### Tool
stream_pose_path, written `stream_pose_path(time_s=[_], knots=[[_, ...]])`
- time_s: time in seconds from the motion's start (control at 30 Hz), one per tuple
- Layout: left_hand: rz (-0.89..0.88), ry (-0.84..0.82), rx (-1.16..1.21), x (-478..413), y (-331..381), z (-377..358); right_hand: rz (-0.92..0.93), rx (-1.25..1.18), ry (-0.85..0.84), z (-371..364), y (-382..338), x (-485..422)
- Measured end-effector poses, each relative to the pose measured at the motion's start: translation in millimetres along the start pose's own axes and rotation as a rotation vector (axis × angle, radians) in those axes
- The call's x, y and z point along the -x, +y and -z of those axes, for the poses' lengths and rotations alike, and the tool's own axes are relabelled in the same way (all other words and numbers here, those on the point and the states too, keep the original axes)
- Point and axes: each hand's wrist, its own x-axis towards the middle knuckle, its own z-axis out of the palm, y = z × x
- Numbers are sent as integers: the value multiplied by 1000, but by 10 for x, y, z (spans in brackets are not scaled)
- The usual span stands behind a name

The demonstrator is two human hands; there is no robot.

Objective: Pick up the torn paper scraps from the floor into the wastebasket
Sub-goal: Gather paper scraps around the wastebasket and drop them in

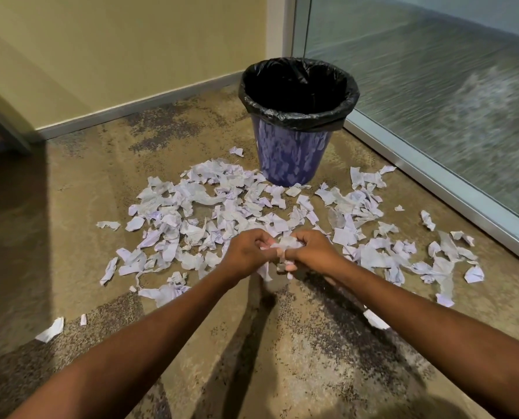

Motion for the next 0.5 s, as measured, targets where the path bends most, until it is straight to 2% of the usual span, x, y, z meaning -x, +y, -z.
stream_pose_path(time_s=[0.17,0.5], knots=[[-79,107,231,-206,537,274,109,-227,16,155,-578,-217],[-360,303,438,-770,1905,791,419,-402,73,639,-2052,-501]])
